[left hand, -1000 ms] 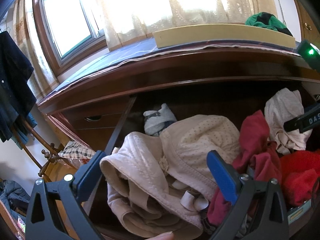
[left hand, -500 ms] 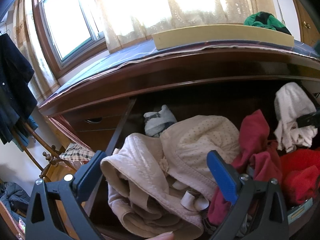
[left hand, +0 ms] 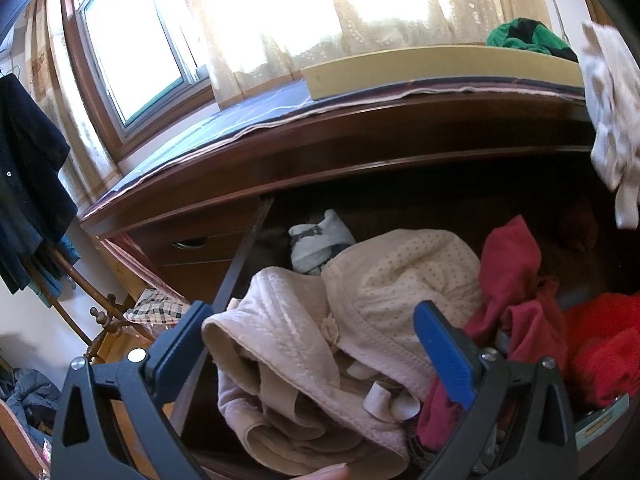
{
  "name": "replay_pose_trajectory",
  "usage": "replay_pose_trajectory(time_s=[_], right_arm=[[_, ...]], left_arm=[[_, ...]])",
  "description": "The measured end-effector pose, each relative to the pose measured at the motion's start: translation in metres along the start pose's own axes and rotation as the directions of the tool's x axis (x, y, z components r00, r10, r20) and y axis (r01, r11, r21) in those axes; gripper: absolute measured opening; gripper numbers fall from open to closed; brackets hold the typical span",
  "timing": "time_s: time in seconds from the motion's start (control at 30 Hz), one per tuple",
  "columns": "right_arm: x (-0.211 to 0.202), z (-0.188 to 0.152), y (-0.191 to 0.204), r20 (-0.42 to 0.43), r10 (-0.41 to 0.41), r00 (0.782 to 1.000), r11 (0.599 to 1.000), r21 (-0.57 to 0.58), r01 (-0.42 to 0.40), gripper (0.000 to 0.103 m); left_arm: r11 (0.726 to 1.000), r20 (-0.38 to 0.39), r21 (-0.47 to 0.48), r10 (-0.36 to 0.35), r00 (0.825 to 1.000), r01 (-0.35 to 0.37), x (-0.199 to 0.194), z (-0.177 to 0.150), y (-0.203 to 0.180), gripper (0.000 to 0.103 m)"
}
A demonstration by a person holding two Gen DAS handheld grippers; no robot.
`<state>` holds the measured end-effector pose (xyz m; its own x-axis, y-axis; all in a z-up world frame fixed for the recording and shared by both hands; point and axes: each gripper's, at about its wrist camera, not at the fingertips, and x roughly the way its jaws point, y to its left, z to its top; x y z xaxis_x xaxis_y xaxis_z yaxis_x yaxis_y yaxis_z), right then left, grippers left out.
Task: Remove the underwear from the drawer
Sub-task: 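Close the right gripper on the white underwear and lift it out, then carry the underwear over the tray and open the right gripper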
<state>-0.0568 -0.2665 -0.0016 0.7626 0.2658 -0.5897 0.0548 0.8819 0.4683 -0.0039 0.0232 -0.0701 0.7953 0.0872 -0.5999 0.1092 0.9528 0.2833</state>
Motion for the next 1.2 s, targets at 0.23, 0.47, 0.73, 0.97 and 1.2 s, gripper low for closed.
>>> replay_pose_trajectory(time_s=[0.23,0.47,0.73,0.97,1.2], right_arm=[[-0.010,0.016,0.030,0.086,-0.008,0.996,0.998,-0.065,0.013,0.031],[-0.010,0.082,0.037,0.178,-0.043,0.983,0.995,-0.082,0.058,0.031],[0.027,0.169,0.031,0.222,-0.183,0.958,0.974,-0.091,0.207,0.031],[0.091,0.216,0.017,0.171,-0.335,0.926,0.931,-0.092,0.354,0.031],[0.153,0.238,0.007,0.064,-0.425,0.903,0.897,-0.107,0.429,0.031]], left_arm=[[1.000,0.002,0.002,-0.002,1.000,0.002,-0.001,0.000,0.000,0.101],[1.000,0.005,0.006,0.001,1.000,-0.001,-0.002,0.000,0.000,0.101],[1.000,0.008,0.007,-0.020,1.000,0.020,-0.003,-0.001,0.000,0.101],[0.999,-0.007,-0.004,-0.047,0.999,0.047,0.001,0.001,0.005,0.101],[1.000,0.010,0.012,-0.009,1.000,0.009,0.003,0.001,0.007,0.101]])
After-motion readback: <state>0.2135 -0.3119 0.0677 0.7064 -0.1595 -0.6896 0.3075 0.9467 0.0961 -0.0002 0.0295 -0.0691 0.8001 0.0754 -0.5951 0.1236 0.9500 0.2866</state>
